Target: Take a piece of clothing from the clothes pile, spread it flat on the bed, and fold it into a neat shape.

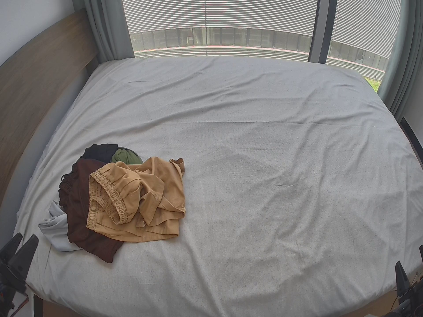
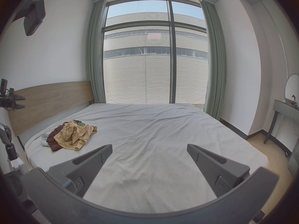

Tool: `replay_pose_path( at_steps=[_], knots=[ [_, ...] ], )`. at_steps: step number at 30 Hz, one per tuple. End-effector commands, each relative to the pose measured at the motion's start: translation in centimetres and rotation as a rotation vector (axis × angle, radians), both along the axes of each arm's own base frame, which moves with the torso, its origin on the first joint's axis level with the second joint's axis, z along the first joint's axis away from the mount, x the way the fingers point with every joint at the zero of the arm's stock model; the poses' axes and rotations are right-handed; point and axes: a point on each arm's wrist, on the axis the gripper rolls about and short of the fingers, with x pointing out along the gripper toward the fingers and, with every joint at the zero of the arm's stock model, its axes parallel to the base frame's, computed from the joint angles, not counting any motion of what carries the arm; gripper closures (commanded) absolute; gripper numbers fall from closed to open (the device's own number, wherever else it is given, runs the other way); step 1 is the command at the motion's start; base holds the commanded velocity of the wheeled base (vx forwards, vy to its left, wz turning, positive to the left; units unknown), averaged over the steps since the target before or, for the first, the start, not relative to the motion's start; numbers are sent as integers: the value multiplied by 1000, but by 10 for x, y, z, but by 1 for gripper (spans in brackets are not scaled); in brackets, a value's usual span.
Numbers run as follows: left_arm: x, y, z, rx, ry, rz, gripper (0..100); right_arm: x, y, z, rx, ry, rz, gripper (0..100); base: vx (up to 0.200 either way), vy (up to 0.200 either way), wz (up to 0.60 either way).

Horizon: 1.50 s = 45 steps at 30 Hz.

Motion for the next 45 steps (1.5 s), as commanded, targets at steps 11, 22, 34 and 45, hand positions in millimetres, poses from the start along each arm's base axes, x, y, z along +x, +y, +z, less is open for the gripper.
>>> replay_pose_path(
  at_steps=[11, 22, 34, 45],
  knots=[
    [105, -9, -2, -81, 278, -43, 0, 1, 0, -5, 0, 12, -2, 0, 0, 0, 0],
    [167, -11, -27, -88, 366, -39, 0, 1, 0, -5, -2, 11, 0, 0, 0, 0, 0],
    [219, -14, -55, -131, 409, -25, 0, 1, 0, -5, 0, 12, 0, 0, 0, 0, 0],
    [253, -17, -90, -131, 420, -30, 0, 1, 0, -5, 0, 11, 0, 0, 0, 0, 0]
  ],
)
